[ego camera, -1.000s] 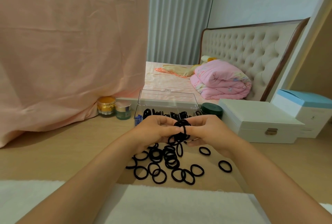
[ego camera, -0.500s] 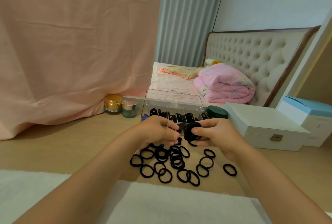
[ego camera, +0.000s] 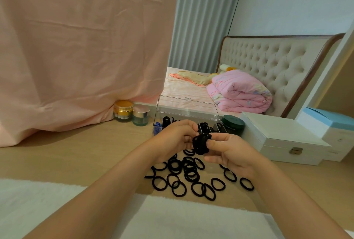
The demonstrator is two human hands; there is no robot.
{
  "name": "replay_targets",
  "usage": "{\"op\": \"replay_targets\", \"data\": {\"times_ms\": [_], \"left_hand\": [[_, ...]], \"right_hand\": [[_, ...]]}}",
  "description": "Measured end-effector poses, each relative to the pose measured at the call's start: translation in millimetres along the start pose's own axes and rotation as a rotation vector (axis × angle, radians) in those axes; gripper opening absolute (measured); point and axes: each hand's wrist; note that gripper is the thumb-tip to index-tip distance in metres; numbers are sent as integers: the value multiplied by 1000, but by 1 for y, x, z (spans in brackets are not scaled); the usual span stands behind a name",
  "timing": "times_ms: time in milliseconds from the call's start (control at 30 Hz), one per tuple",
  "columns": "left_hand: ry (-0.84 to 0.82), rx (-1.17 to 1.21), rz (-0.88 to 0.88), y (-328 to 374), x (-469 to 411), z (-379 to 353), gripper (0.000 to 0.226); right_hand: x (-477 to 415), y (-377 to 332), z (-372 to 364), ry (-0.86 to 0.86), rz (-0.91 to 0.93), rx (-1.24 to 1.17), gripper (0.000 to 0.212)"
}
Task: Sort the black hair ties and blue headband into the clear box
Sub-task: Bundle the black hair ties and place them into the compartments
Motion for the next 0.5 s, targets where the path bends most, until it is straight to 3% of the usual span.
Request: {"op": "replay_targets", "data": {"times_ms": [167,233,333,500], "left_hand": [[-48,-38,-13,2,2,2,3],[38,-195,-6,4,4,2,5],[213,-460,11,6,3,-2,27],[322,-403,-48,17,-4,-6,22]], "right_hand": [[3,-3,7,-45,-10,111,29],[4,-4,7,-46,11,139,33],[3,-6,5,9,99,252,25],[-7,-21,2,105,219,306,21]]}}
Point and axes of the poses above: each hand's wrist, its own x-axis away from the middle knuckle, its own z-axis out of the back of the hand, y = z × x, and after that the axes turned 15 degrees about z, right-handed
